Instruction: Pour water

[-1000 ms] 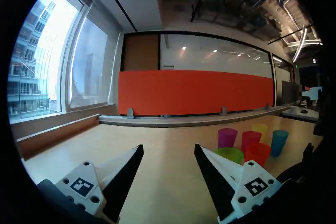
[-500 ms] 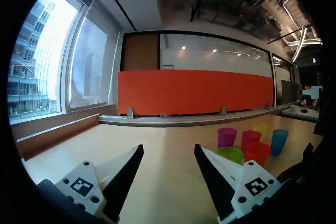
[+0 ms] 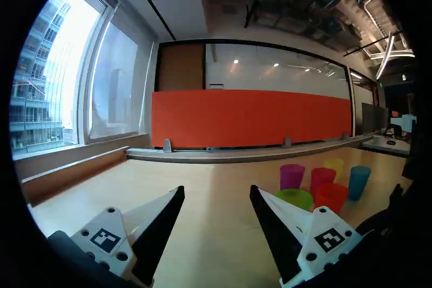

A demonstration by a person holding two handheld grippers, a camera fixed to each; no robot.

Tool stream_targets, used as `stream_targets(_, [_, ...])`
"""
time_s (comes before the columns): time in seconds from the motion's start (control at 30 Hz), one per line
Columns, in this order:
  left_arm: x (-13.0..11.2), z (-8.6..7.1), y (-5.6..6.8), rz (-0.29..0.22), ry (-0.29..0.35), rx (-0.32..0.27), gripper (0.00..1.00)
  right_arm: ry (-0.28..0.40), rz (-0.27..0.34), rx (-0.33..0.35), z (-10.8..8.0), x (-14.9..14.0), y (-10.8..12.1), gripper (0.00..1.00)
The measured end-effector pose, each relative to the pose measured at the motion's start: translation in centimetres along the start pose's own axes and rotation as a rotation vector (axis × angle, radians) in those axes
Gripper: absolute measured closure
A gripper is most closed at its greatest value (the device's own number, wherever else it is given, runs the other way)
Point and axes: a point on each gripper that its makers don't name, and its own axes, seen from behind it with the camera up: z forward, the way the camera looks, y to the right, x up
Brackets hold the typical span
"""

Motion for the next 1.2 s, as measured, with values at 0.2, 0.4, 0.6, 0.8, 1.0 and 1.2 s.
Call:
stream_targets(0.2, [0.0, 0.0, 0.0, 0.0, 0.0, 0.0, 0.11, 0.017, 0.01, 0.022, 0.5, -0.8, -0.8, 0.0])
stream_targets(0.4, [0.0, 0.0, 0.0, 0.0, 0.0, 0.0, 0.11, 0.04, 0.016, 0.019, 0.9, -1.4, -1.3, 0.0])
stream_targets(0.6, [0.0, 0.0, 0.0, 0.0, 0.0, 0.0, 0.11, 0.018, 0.025, 0.019, 1.3, -3.3, -1.0, 0.0])
stream_targets(0.8, [0.0, 0.0, 0.0, 0.0, 0.0, 0.0, 0.11, -0.009, 0.036, 0.004, 1.6, -4.8, -0.1, 0.0])
stream_targets(1.0, [0.0, 0.0, -0.1, 0.0, 0.0, 0.0, 0.11, -0.029, 0.047, 0.014, 1.5, -6.1, 0.0, 0.0])
stream_targets(1.2, [0.0, 0.0, -0.1, 0.0, 0.0, 0.0, 0.11, -0.031, 0.036, 0.016, 1.7, -6.8, 0.0, 0.0])
